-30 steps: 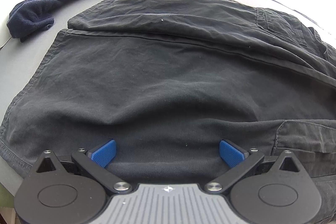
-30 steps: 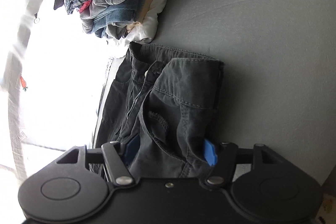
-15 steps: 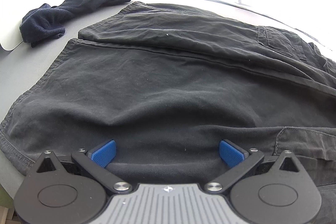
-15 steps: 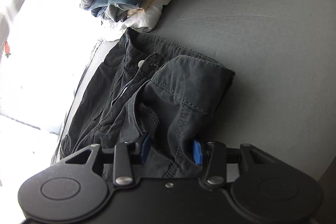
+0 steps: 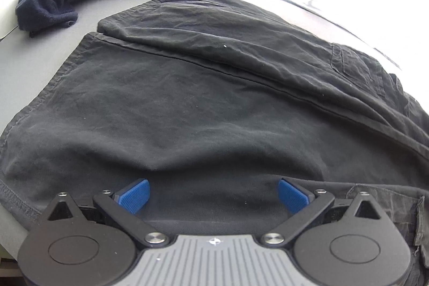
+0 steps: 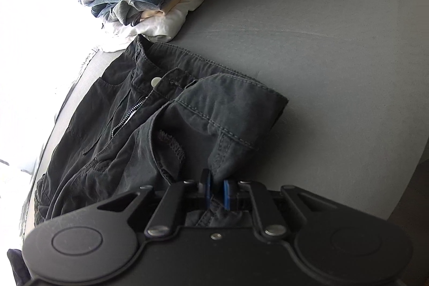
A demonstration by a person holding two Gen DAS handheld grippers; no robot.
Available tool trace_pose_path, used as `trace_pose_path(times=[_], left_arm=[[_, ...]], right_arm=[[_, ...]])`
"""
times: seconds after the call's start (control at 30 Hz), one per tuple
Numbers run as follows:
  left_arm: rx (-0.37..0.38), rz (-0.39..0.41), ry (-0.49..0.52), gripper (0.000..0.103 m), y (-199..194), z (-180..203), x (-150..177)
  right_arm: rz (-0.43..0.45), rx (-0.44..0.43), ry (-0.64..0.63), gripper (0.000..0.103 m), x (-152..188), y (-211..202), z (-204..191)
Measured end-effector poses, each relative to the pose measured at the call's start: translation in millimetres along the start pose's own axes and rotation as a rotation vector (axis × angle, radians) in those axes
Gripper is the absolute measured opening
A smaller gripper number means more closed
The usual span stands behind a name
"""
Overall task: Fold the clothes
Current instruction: 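Close the right tool on the waistband while the left tool grasps the trousers hem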
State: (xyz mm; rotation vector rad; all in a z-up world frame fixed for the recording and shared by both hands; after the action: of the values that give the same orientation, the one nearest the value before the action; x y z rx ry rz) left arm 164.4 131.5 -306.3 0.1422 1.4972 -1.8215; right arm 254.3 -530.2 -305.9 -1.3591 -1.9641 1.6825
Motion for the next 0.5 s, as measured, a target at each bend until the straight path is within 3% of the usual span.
trace_pose_path(times=[0.1, 0.17, 0.23, 0.33, 0.37, 0.43, 0.5], left_arm=[[0.024, 0.067, -0.138, 0.099, -28, -34, -7], [0.006, 0.131, -0.211, 0.092, -54, -62, -13], [-0.042, 0.182, -0.282, 0.073, -78, -89, -15], [-0.097, 0.222, -0.416, 0.051, -102, -133, -11], [-0.106, 0.233, -0.447, 0.048, -106, -145, -9], [-0.141, 0.237, -0.476, 0.029, -110, -161, -5], [-0.166, 0.233, -0.481, 0.027, -111, -171, -3]], right_arm=[[0.025, 0.035, -0.026, 0.01, 3, -2, -5], [0.037, 0.064, -0.057, 0.01, 3, -2, -10], [0.048, 0.092, -0.085, 0.01, 4, -2, -14], [0.061, 0.129, -0.096, 0.01, 4, -2, -18], [0.068, 0.137, -0.096, 0.011, 4, -2, -19], [0.082, 0.149, -0.095, 0.011, 6, -2, -20], [0.087, 0.148, -0.086, 0.01, 7, -3, -19]])
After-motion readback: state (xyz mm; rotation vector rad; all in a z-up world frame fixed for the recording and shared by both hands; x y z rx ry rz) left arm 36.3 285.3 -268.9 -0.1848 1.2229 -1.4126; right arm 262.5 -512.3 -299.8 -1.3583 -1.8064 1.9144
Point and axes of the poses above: each gripper's, at about its wrist camera, not at the fingertips, and y roughly the way its jaws point, z to its right, x to its underside, the point moved 6 cm from there along y, roughly the way its jaws point, and after that the axes turned 10 degrees about x, right-handed, at the moved point
